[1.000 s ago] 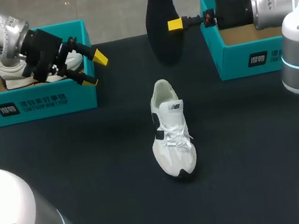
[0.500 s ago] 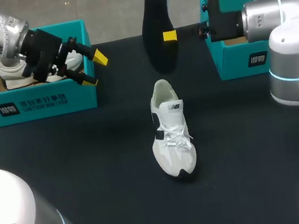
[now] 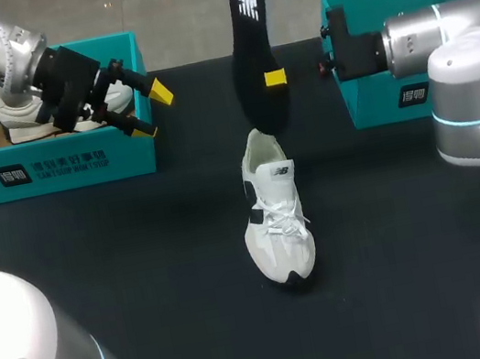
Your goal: Take the shoe out of the shoebox, open the shoe tongue, remove and reinsert the insole, then place the shoe into the shoebox
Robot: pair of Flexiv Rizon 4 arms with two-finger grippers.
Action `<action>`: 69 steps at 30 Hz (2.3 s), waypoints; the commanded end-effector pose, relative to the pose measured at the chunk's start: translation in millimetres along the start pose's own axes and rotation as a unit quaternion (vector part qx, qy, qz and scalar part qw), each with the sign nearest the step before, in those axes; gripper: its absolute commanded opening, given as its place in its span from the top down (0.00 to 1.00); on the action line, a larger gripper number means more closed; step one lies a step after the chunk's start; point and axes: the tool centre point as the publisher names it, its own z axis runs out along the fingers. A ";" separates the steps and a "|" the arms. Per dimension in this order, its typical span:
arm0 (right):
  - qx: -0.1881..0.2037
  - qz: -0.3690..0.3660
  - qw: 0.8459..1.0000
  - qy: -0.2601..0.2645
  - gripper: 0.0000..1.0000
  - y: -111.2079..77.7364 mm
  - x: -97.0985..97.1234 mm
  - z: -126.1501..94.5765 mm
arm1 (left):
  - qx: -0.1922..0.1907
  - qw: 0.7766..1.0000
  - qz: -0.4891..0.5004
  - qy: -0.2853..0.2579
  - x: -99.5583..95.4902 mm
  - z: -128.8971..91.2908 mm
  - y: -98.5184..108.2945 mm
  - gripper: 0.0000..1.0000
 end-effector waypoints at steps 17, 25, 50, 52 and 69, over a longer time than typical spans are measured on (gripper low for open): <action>0.010 0.009 1.000 -0.011 1.00 -18.6 -11.6 8.0 | 0.000 1.000 0.000 0.002 -0.3 -0.2 -0.1 0.00; 0.011 -0.009 1.000 -0.001 1.00 -31.7 -24.3 22.8 | 0.000 1.000 0.000 0.002 -0.3 -0.2 -0.1 0.00; 0.001 0.007 1.000 0.010 1.00 -41.8 -22.9 53.5 | 0.000 1.000 0.000 0.002 -0.3 -0.2 -0.1 0.00; 0.002 0.012 1.000 0.014 1.00 -46.1 -23.4 54.9 | 0.000 1.000 0.000 0.002 -0.3 -0.2 -0.1 0.00; 0.015 0.023 1.000 0.006 1.00 -62.1 -28.6 52.5 | 0.000 1.000 0.000 0.002 -0.3 -0.2 -0.1 0.00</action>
